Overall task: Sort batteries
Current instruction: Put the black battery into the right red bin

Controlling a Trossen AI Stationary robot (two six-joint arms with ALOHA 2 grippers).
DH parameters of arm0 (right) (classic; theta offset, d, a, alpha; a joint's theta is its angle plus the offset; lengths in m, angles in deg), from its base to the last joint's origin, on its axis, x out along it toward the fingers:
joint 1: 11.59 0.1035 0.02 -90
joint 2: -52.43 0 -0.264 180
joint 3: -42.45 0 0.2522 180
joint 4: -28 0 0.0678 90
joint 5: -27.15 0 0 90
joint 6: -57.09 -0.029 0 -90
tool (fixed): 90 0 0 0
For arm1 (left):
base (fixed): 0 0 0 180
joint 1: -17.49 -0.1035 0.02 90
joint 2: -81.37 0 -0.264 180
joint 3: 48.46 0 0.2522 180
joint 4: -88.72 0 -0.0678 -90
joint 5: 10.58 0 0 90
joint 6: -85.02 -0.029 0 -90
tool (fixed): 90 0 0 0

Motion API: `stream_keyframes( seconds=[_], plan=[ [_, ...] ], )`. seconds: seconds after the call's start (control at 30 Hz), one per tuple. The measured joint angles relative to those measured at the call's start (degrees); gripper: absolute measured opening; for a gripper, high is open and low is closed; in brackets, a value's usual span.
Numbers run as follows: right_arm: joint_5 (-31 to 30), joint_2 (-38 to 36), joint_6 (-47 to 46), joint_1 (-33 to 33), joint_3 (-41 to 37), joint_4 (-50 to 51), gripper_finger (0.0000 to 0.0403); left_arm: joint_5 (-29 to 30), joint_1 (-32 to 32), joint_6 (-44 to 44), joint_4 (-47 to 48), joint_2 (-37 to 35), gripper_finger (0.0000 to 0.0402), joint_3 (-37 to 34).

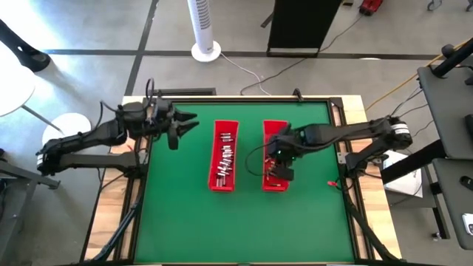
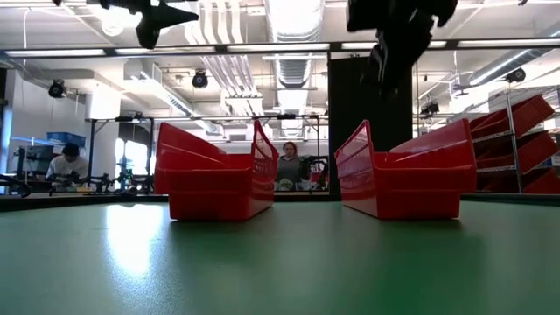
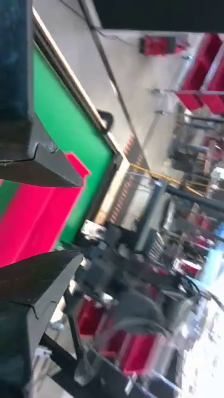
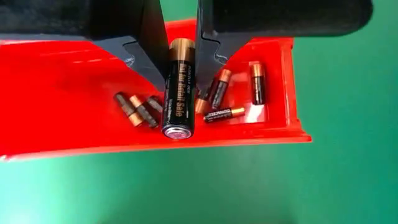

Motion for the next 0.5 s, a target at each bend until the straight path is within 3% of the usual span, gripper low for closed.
stream_keyframes(
  seconds=[0.3,0.5],
  plan=[
    [-3.3,4.3,-3.1,-0.3,-6.0,-6.7,0.0039,-0.2,0.7,8.3,-5.6,-0.8,0.0155,-5.5],
    [-3.2,8.7,-4.6,-0.2,-7.3,-7.7,0.0039,-6.6,0.8,11.2,-2.3,-3.0,0.0155,-4.1]
  ],
)
